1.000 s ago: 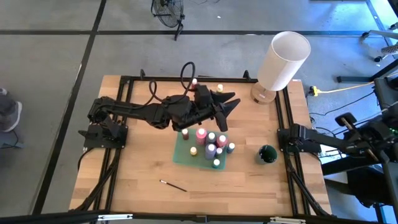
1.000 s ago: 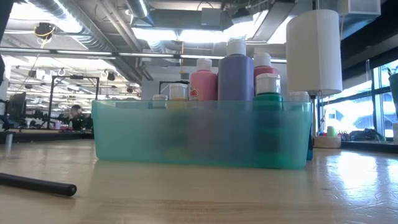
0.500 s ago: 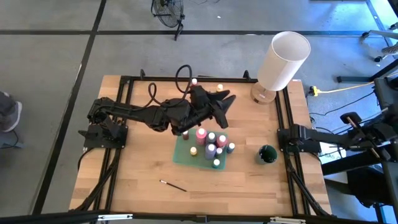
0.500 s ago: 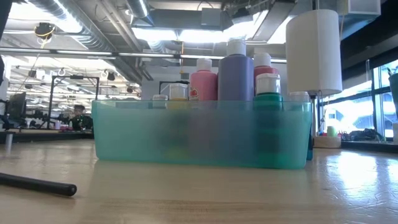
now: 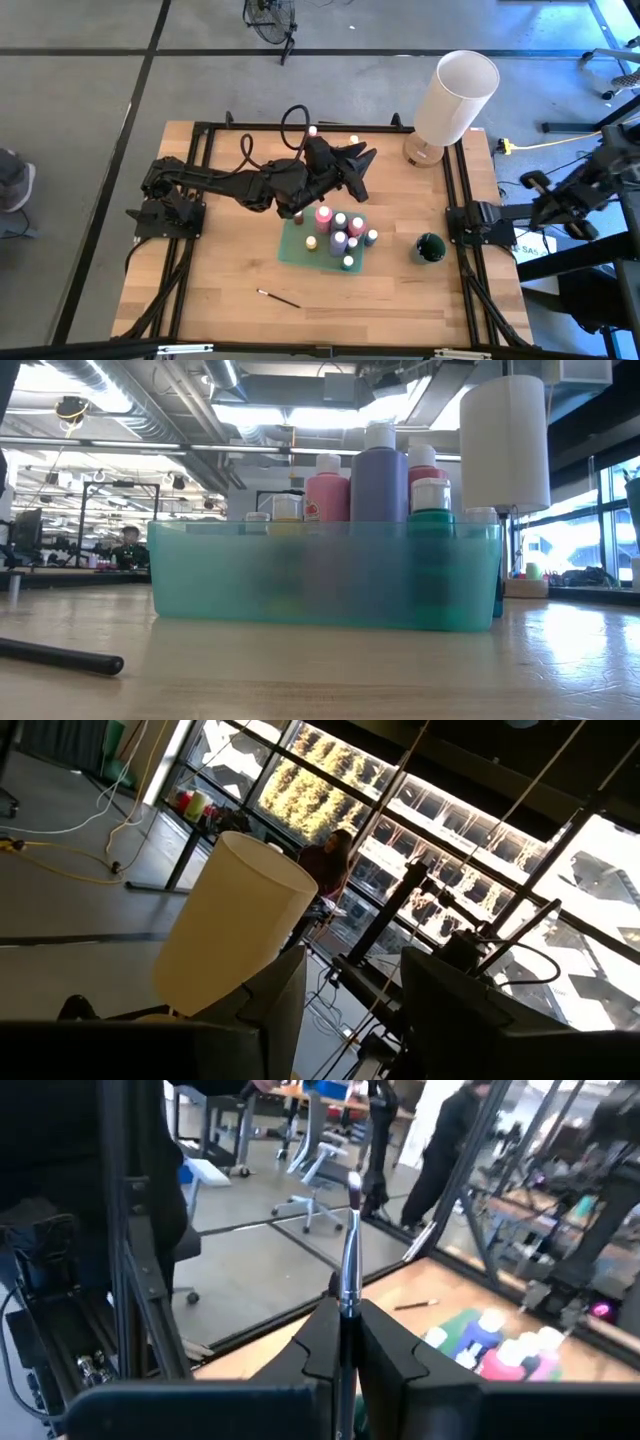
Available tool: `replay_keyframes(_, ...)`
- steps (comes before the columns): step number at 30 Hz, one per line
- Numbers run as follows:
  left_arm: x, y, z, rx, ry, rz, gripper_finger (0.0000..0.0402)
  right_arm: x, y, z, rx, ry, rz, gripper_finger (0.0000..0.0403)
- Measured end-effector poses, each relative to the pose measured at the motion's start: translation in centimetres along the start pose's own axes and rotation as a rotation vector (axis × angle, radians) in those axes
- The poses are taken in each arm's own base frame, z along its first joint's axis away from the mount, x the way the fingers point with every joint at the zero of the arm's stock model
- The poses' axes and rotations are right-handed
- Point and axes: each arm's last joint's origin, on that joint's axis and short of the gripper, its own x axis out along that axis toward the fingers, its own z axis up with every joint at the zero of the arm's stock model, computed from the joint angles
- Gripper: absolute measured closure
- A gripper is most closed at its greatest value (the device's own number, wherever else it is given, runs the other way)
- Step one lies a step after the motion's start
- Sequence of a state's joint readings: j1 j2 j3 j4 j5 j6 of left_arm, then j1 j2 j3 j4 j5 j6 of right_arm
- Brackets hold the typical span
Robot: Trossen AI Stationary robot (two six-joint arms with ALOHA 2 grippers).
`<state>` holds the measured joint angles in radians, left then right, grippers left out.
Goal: Pick & Place Paint Supplies
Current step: Put the black eyeshadow brush into the green cup
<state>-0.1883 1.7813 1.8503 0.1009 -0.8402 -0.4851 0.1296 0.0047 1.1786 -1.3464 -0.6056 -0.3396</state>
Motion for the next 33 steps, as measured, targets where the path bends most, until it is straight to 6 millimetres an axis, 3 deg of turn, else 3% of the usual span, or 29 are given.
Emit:
replay_keyframes(7, -0.2, -0.1, -0.4, 0.026, 0.030, -0.003, 0.0242, 4.1, -2.5, -0.8, 0.055, -0.070, 0.076, 0.0380)
replay_keyframes(17, -0.2, -0.1, -1.0, 0.146, 0.124, -0.101, 0.0242, 8.4, -5.0, -2.5, 0.198, -0.121, 0.012, 0.0380)
replay_keyframes(25, -0.3, -0.4, -1.2, 0.229, 0.174, -0.224, 0.0242, 10.5, -6.3, -4.3, 0.272, -0.095, -0.133, 0.0380)
replay_keyframes(33, -0.4, -0.4, -1.5, 0.215, 0.215, -0.261, 0.0242, 11.9, -7.1, -5.8, 0.319, -0.100, -0.154, 0.0380)
